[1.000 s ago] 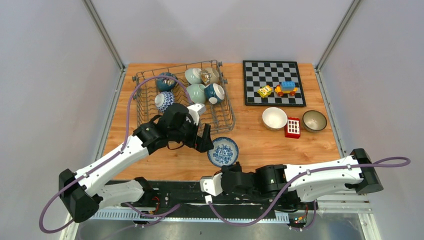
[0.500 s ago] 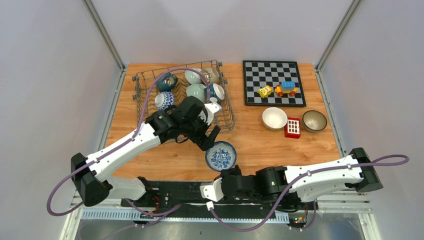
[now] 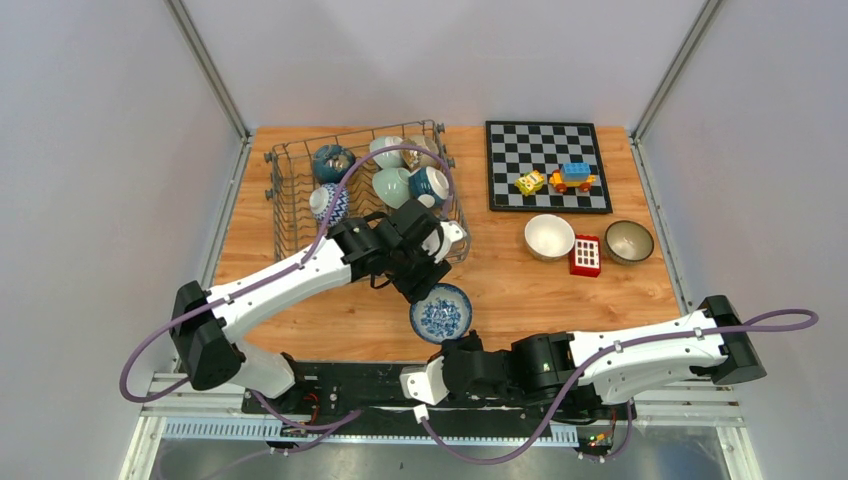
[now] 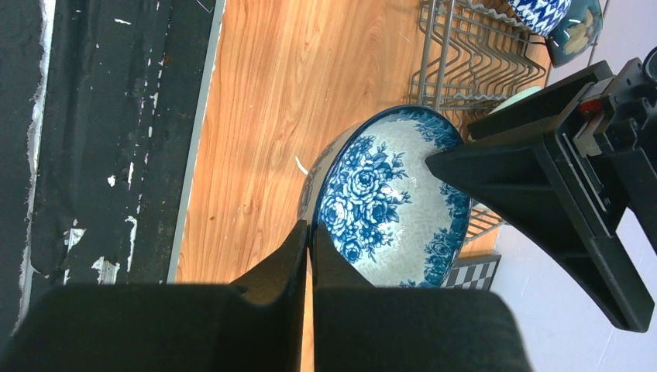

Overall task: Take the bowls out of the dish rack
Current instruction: Pick up the bowl from the dish rack.

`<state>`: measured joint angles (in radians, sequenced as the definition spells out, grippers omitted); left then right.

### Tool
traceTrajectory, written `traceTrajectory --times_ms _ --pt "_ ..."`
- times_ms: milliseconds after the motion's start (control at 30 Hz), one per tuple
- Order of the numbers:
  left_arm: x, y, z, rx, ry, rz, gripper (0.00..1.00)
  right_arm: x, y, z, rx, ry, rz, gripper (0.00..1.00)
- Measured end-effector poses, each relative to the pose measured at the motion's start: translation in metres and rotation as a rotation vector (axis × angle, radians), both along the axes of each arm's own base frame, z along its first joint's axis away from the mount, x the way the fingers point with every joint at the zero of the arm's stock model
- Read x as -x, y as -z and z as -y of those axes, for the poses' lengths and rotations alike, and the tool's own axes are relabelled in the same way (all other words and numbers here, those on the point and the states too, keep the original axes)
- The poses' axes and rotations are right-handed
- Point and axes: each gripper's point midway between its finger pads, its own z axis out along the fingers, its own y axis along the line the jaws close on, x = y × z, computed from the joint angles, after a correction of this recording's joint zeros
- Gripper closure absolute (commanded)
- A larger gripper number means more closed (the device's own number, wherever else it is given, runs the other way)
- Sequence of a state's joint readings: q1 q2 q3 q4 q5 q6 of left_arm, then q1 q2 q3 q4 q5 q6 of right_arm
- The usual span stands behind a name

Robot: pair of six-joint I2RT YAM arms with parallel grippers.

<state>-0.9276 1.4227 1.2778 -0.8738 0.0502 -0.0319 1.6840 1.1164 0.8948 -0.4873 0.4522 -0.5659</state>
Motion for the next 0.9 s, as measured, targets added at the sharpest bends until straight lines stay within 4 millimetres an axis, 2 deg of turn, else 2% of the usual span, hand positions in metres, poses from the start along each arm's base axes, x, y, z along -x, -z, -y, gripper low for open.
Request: traceTrajectory --times_ms 167,433,533,800,900 --pt "0.000 -0.001 0.004 0.000 0.008 -0.001 0.47 0.000 0.000 0.000 0.001 -0.001 0.001 1.00" --pt "0.005 0.001 0.009 0.013 0.030 -0.035 0.63 0.000 0.000 0.000 0.001 -0.002 0.002 1.00" --pt "0.008 0.002 0.011 0.022 0.042 -0.050 0.71 0.000 0.000 0.000 0.001 -0.003 0.003 1.00" --pt "0.015 0.001 0.017 0.050 0.067 -0.077 1.00 0.001 0.000 -0.001 0.002 -0.011 0.000 1.00" --pt "0.017 -0.001 0.022 0.072 0.078 -0.088 1.00 0.004 0.002 -0.001 0.011 -0.022 -0.008 1.00"
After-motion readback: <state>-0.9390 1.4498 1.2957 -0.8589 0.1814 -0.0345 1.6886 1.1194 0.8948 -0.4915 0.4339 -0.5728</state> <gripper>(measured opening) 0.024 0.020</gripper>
